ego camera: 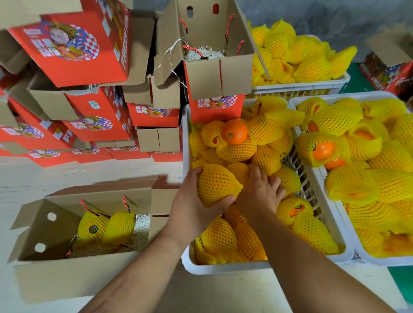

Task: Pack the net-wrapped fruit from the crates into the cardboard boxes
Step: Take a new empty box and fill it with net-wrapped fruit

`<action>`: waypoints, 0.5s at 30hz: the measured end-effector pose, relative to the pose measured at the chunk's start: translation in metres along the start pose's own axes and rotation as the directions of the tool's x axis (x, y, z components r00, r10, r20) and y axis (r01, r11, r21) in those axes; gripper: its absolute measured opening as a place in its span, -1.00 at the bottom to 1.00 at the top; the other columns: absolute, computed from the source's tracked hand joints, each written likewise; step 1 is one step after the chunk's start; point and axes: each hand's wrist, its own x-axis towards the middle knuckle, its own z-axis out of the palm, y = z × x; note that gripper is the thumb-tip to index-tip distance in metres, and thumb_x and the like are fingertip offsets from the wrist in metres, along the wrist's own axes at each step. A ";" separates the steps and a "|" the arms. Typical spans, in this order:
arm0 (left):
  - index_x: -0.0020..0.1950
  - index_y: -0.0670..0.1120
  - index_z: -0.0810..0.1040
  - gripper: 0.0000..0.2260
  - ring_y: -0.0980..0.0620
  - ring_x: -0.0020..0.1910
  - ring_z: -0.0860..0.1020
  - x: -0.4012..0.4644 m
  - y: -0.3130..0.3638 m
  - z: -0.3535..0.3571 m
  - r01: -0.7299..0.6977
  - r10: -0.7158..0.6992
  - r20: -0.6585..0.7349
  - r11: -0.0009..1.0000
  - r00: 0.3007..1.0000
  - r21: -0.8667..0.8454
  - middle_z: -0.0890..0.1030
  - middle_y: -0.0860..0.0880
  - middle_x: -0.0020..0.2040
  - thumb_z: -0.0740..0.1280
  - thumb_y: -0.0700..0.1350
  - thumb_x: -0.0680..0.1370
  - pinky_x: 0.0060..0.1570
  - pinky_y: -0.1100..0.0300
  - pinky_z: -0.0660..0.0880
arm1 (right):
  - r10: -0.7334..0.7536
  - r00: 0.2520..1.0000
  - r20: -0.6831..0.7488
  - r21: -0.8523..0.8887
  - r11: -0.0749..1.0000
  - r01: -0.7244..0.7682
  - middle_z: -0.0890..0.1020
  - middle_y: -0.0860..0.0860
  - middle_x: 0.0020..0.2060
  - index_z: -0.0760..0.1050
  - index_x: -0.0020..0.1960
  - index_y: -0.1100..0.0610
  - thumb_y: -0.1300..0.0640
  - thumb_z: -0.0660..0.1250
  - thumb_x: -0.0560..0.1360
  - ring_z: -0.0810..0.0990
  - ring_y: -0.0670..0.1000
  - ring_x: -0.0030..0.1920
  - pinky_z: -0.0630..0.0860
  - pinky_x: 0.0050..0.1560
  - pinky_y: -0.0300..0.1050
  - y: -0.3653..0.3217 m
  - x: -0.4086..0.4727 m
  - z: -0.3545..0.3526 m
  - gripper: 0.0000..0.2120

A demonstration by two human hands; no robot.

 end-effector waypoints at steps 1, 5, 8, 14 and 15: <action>0.48 0.21 0.24 -0.12 0.01 0.31 0.54 0.000 0.000 -0.002 0.008 -0.008 -0.003 0.999 1.000 -0.040 0.50 0.09 0.39 0.47 0.48 0.28 0.23 -0.09 0.59 | 0.024 1.000 -0.011 0.050 0.998 -0.024 0.42 0.03 0.41 0.27 0.46 0.02 -0.12 0.29 0.35 0.25 0.22 0.37 0.15 0.36 0.24 -0.002 -0.004 -0.003 -0.29; 0.47 0.22 0.18 -0.23 0.10 0.19 0.60 0.000 0.004 -0.007 -0.045 0.045 -0.009 0.972 0.999 -0.231 0.51 0.15 0.32 0.49 0.33 0.39 0.04 0.00 0.65 | 0.044 0.998 -0.034 0.558 0.830 -0.018 0.53 0.07 0.21 0.31 0.30 0.03 -0.35 0.40 0.25 0.45 0.16 0.26 0.37 0.30 0.22 -0.007 -0.029 -0.014 -0.23; 0.48 0.12 0.22 -0.31 0.23 0.18 0.58 -0.003 0.006 -0.011 -0.070 0.059 -0.039 0.920 0.997 -0.386 0.48 0.36 0.26 0.40 0.34 0.47 0.02 0.26 0.59 | -0.091 0.993 -0.076 0.760 0.639 0.117 0.56 -0.07 0.18 0.30 0.33 -0.04 -0.14 0.67 0.29 0.58 -0.08 0.19 0.58 0.16 0.08 -0.014 -0.049 -0.021 -0.22; 0.41 0.09 0.48 -0.44 -0.01 0.32 0.58 0.001 0.013 -0.042 0.236 -0.299 0.065 0.583 0.952 -0.777 0.60 0.03 0.34 0.16 0.41 0.57 0.36 -0.07 0.52 | -0.246 0.967 0.068 0.924 0.380 0.032 0.66 -0.02 0.23 0.39 0.43 -0.13 0.05 0.52 0.40 0.63 0.03 0.26 0.57 0.29 0.18 -0.047 -0.067 -0.027 -0.36; 0.45 0.08 0.47 -0.37 -0.10 0.33 0.59 0.002 0.013 -0.052 0.294 -0.350 0.124 0.490 0.929 -0.820 0.60 -0.05 0.35 0.19 0.41 0.50 0.37 -0.17 0.50 | -0.237 0.963 0.127 0.955 0.292 -0.055 0.67 0.01 0.21 0.42 0.40 -0.15 0.03 0.45 0.41 0.63 0.10 0.26 0.54 0.31 0.23 -0.056 -0.070 -0.025 -0.42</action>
